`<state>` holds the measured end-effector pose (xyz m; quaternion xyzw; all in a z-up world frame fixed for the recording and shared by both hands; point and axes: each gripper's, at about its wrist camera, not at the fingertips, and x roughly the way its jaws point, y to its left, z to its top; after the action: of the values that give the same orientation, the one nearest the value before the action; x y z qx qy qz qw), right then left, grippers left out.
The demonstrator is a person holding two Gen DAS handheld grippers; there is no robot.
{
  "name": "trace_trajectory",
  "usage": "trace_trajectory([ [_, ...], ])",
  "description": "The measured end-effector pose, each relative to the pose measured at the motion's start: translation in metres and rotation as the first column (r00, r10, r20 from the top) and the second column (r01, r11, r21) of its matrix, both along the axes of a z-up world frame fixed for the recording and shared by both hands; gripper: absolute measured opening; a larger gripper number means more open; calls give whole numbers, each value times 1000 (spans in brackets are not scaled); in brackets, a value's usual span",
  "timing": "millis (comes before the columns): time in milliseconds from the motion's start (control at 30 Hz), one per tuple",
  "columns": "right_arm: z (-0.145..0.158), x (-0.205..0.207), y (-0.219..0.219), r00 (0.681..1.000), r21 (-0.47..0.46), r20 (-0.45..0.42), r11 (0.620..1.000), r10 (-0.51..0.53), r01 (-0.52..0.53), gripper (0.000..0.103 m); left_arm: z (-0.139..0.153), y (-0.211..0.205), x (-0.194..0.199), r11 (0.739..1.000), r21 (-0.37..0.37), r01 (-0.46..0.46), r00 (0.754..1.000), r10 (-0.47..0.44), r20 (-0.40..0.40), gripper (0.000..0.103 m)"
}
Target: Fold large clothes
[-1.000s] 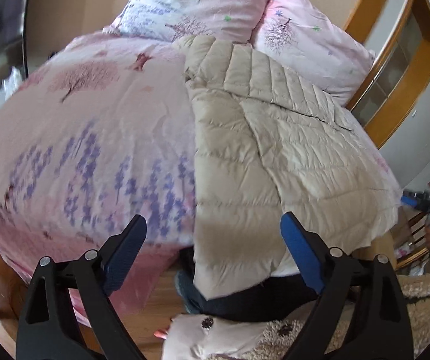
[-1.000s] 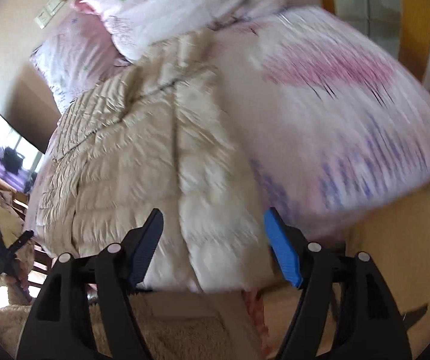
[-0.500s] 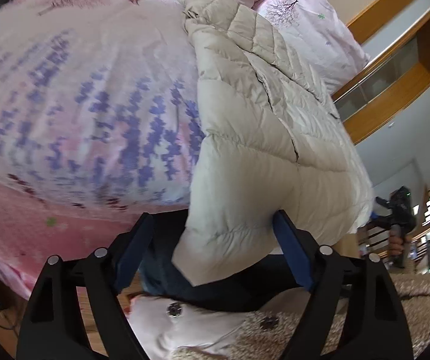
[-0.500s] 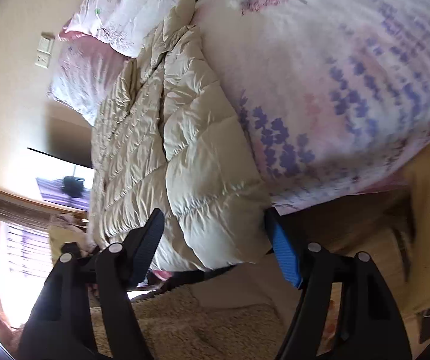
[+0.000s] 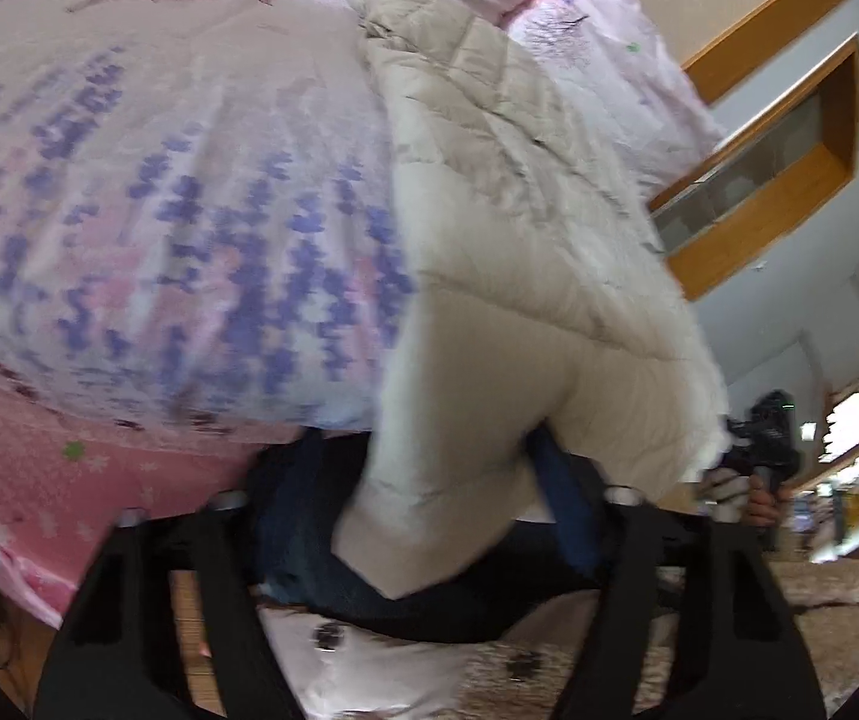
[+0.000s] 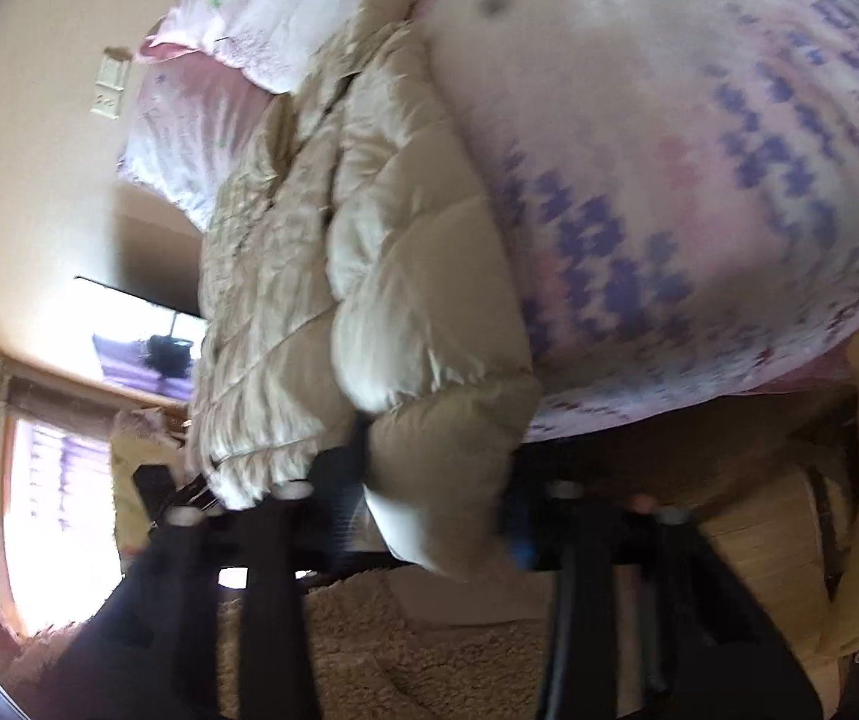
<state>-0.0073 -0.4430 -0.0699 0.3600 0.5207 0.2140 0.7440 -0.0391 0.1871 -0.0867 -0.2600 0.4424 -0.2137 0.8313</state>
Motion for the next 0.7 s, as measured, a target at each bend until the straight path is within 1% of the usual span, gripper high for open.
trace_trajectory([
  [33, 3, -2, 2, 1000, 1, 7, 1000, 5, -5, 21, 0, 0, -1, 999, -37, 17, 1000, -17, 0, 43],
  [67, 6, -4, 4, 1000, 0, 11, 1000, 14, -14, 17, 1, 0, -2, 999, -43, 26, 1000, -26, 2, 38],
  [133, 12, -9, 7, 999, -7, 15, 999, 34, -34, 14, 2, -3, -6, 998, -32, 48, 999, -48, 3, 23],
  [200, 18, -11, 12, 999, -20, 20, 999, 48, -48, 13, 6, -4, -10, 997, -33, 69, 998, -69, 14, 13],
  [267, 27, -14, 18, 997, -32, 40, 997, 65, -64, 12, 13, -3, -14, 996, -39, 76, 996, -75, 41, 10],
  [333, 40, -16, 24, 995, -44, 69, 997, 72, -70, 11, 25, 1, -19, 996, -54, 74, 993, -69, 92, 8],
  [433, 66, -18, 29, 986, -53, 152, 997, 71, -64, 11, 45, 14, -22, 992, -116, 58, 982, -36, 184, 8],
  [500, 81, -17, 35, 979, -54, 190, 997, 69, -60, 11, 58, 19, -23, 990, -135, 42, 973, -10, 232, 7],
  [600, 106, -17, 38, 959, -53, 279, 998, 45, -32, 10, 77, 27, -21, 988, -153, 20, 953, 28, 302, 7],
  [633, 116, -18, 39, 945, -47, 327, 999, 31, -16, 10, 81, 26, -20, 988, -156, 16, 949, 35, 314, 7],
  [700, 130, -20, 38, 923, -35, 386, 999, 5, 9, 10, 89, 27, -18, 987, -161, 5, 940, 50, 338, 7],
])
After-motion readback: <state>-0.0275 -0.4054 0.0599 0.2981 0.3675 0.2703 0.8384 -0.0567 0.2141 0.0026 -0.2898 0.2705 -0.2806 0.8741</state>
